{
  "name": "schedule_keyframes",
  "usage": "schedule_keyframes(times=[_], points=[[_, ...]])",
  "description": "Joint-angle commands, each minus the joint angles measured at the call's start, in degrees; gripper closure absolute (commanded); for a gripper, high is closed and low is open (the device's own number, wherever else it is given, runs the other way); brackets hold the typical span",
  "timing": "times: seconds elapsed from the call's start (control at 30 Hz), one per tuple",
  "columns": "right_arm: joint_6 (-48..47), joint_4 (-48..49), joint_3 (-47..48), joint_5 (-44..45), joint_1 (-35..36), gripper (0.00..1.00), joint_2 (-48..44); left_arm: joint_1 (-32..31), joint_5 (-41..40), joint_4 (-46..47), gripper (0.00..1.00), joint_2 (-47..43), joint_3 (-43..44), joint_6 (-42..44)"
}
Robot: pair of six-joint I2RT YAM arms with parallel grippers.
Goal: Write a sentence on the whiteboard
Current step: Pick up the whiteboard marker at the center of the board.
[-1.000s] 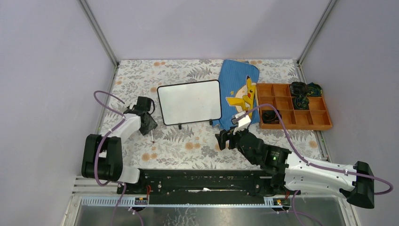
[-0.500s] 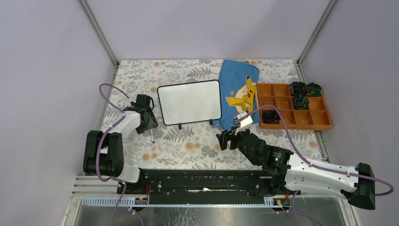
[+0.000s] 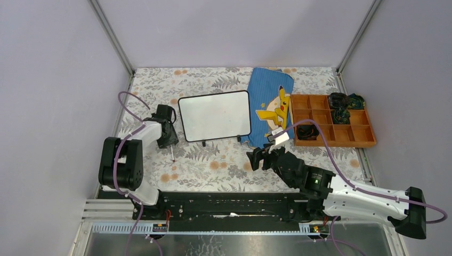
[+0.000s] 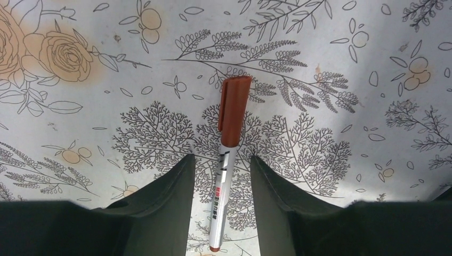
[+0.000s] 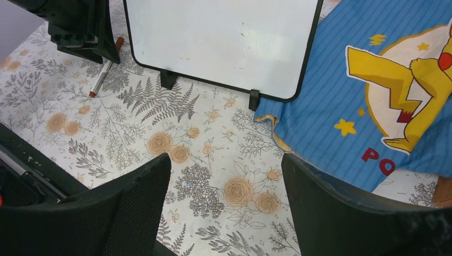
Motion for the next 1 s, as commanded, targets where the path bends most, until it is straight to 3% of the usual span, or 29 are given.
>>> schedule_keyframes(times=[0.0,0.27,0.57,0.8,0.97], points=[[0.5,0.4,0.2,1.9,0.1,0.18,-1.0,0.7,-1.2,2.2,0.52,2.1,1.3,0.8],[0.1,-0.1,0.6,3.0,0.2,0.18,-1.8,0.8,-1.7,2.0,0.58,4.2,0.3,0.0],[0.7,-3.5,1.2,3.4,0.2,0.17,-3.3,1.1,-0.8,1.5,0.77,3.7,-0.3,-0.6],[0.8,-4.7,1.7,3.4,0.2,0.17,-3.6,1.5,-2.0,-0.2,0.99,-3.2,-1.0,-2.0],[0.8,-5.1,2.7,3.2,0.2,0.17,-2.9,1.5,-3.4,-3.4,1.00,-9.8,-0.1,-3.3]])
